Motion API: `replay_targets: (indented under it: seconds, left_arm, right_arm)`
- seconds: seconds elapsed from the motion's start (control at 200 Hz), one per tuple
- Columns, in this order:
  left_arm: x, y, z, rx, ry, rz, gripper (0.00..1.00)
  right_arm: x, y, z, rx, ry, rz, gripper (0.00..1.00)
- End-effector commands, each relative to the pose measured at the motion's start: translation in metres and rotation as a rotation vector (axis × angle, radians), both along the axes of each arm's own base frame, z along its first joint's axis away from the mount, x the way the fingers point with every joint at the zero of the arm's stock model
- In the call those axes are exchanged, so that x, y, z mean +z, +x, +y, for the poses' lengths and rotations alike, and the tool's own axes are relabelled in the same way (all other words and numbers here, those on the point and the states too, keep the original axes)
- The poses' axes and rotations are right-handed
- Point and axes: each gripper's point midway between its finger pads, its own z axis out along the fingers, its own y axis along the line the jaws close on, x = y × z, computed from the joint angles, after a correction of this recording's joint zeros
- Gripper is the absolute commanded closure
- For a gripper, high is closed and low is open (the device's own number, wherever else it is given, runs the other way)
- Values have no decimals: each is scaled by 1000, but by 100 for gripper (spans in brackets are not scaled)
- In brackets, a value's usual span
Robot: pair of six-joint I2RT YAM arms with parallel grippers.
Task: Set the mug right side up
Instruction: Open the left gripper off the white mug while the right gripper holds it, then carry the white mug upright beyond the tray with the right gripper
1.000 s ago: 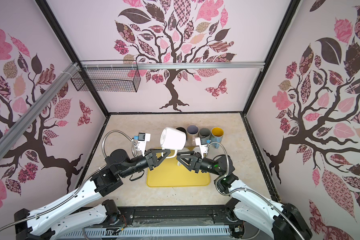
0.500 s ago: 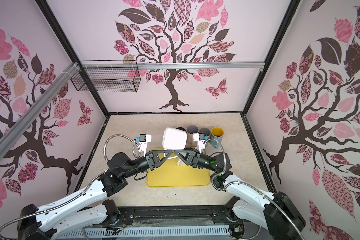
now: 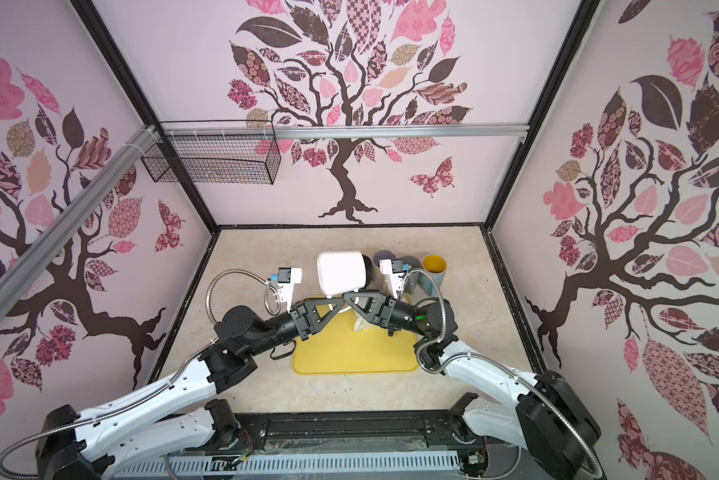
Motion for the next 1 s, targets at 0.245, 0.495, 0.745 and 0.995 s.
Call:
replay_targets:
  seconds: [0.245, 0.495, 0.745, 0.995]
  left_arm:
    - [-28, -9, -9, -41, 93, 3, 100]
    - [-71, 19, 43, 265, 441, 15, 4]
    - [-106, 31, 94, 386, 606, 145, 3]
    - [-146, 36, 128, 503, 847, 174, 5]
  right_arm:
    - [47, 1, -6, -37, 85, -108, 100]
    - [36, 10, -6, -118, -28, -95, 100]
    - [2, 33, 2, -200, -206, -15, 100]
    - [-36, 66, 27, -389, -574, 36, 100]
